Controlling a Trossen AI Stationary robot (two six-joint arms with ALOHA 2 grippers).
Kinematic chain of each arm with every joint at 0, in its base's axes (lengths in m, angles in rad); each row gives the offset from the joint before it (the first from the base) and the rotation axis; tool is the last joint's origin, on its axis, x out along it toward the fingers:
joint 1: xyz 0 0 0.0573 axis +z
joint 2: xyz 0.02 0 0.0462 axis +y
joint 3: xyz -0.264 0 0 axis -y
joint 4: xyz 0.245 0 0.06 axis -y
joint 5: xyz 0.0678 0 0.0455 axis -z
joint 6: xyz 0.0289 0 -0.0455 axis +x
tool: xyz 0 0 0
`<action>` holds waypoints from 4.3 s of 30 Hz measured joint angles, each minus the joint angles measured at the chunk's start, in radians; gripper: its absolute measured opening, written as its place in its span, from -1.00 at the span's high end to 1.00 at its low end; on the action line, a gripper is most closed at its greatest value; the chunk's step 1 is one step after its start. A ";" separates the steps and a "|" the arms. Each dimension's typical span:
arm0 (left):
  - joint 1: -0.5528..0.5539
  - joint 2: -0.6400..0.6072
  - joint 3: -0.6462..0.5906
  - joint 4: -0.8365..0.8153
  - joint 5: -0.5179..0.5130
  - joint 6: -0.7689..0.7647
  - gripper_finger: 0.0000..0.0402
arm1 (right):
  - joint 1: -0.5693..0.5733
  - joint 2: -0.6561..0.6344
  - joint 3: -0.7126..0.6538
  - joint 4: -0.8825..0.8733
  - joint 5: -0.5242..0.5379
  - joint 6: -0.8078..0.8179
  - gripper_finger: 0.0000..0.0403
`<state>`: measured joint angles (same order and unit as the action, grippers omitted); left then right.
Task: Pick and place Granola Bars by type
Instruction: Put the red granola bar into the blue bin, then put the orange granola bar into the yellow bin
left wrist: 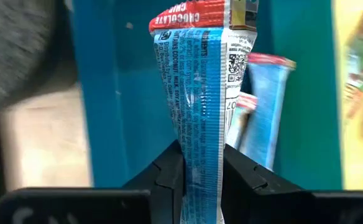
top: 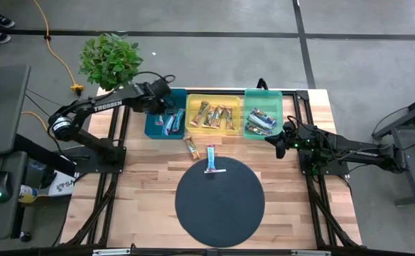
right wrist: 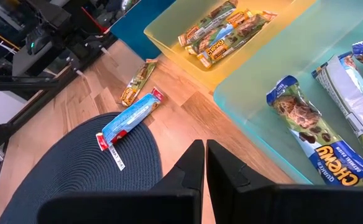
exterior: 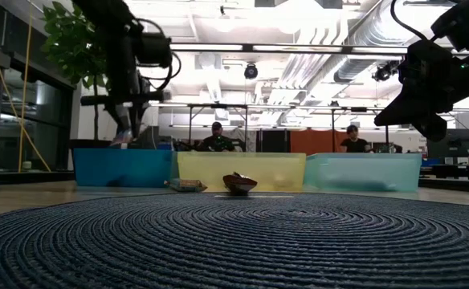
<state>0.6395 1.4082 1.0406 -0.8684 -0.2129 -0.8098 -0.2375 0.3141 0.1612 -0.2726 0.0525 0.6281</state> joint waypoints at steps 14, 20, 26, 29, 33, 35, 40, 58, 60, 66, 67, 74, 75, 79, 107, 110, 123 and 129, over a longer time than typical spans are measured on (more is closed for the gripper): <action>0.139 0.173 -0.007 0.008 0.198 0.272 0.51 | 0.000 0.000 0.000 0.000 0.000 0.000 1.00; 0.140 0.193 -0.006 0.015 0.199 0.298 0.35 | 0.000 0.000 0.000 0.000 0.000 0.000 1.00; 0.137 0.193 0.049 0.030 0.242 0.366 0.27 | 0.000 0.000 0.000 0.000 0.000 0.000 1.00; 0.130 0.191 0.101 0.046 0.294 0.378 0.26 | 0.000 0.000 0.000 0.000 0.000 0.000 1.00; 0.079 0.184 0.171 0.062 0.400 0.313 0.26 | 0.000 0.000 0.000 0.000 0.000 0.000 1.00; 0.032 0.182 0.197 0.061 0.458 0.260 0.26 | 0.000 0.000 0.000 0.000 0.000 0.000 1.00; -0.139 0.179 0.221 0.108 0.487 0.140 0.27 | 0.000 0.000 0.000 0.000 0.000 0.000 1.00; -0.626 0.180 0.223 0.086 0.003 -0.647 0.27 | 0.000 0.000 0.000 0.000 0.000 0.000 1.00; -0.650 0.183 0.223 0.061 -0.038 -0.729 0.27 | 0.000 0.000 0.000 0.000 0.000 0.000 1.00; -0.667 0.256 0.223 0.063 -0.006 -0.901 0.27 | 0.000 0.000 0.000 0.000 0.000 0.000 1.00; -0.665 0.274 0.222 0.069 0.015 -0.901 0.27 | 0.000 0.000 0.000 0.001 0.000 0.000 1.00; -0.637 0.382 0.223 0.132 0.079 -0.923 0.27 | 0.000 0.001 0.000 0.000 0.000 0.000 1.00; -0.632 0.392 0.222 0.123 0.082 -0.923 0.27 | 0.000 0.003 0.000 0.005 -0.002 0.000 1.00; -0.616 0.405 0.223 0.129 0.087 -0.924 0.27 | 0.000 0.010 0.000 0.004 0.002 0.000 1.00; -0.541 0.409 0.222 0.129 0.072 -0.871 -0.17 | 0.000 0.013 0.000 0.000 0.000 0.000 1.00; -0.541 0.409 0.222 0.105 0.050 -0.922 -0.35 | 0.000 0.013 0.000 0.000 0.000 0.000 1.00; -0.522 0.409 0.222 0.067 0.020 -1.036 -0.50 | 0.000 0.013 0.000 0.000 0.000 0.000 1.00; -0.504 0.437 0.220 0.073 0.060 -1.031 -0.50 | 0.000 0.013 0.000 0.000 0.000 0.000 1.00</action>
<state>0.1356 1.8455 1.2610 -0.7953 -0.1526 -1.8412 -0.2375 0.3271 0.1612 -0.2726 0.0523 0.6281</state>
